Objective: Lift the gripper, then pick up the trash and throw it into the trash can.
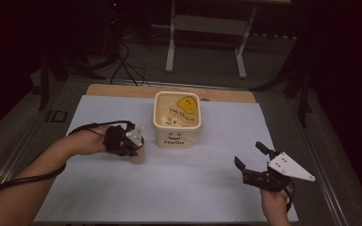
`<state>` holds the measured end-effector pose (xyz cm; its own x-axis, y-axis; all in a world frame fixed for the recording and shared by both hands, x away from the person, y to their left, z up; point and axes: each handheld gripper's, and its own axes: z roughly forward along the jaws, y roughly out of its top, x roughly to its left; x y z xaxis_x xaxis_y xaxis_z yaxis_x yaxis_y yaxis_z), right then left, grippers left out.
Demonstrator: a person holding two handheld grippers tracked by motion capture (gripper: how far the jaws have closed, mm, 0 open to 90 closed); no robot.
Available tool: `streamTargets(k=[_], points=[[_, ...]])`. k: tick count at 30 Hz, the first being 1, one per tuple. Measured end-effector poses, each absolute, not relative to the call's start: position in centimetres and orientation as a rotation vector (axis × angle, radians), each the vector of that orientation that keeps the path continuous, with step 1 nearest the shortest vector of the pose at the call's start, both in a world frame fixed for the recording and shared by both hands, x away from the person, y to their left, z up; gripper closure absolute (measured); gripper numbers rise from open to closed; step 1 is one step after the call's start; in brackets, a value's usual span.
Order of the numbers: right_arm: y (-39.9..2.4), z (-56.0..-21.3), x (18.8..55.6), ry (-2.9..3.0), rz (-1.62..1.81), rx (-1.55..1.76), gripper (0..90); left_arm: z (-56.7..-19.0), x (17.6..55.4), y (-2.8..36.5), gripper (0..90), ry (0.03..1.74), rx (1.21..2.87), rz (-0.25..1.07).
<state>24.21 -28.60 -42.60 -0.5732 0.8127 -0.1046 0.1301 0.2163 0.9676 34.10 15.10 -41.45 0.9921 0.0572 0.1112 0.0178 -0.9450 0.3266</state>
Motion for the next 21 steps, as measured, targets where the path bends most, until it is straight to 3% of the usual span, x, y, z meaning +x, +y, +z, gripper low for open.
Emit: streamTargets(k=[21], points=[[-28.5,-42.5,24.2,1.863,1.392,0.869,12.0,-33.7,31.8,14.7,88.8,-0.054,2.758,0.171]])
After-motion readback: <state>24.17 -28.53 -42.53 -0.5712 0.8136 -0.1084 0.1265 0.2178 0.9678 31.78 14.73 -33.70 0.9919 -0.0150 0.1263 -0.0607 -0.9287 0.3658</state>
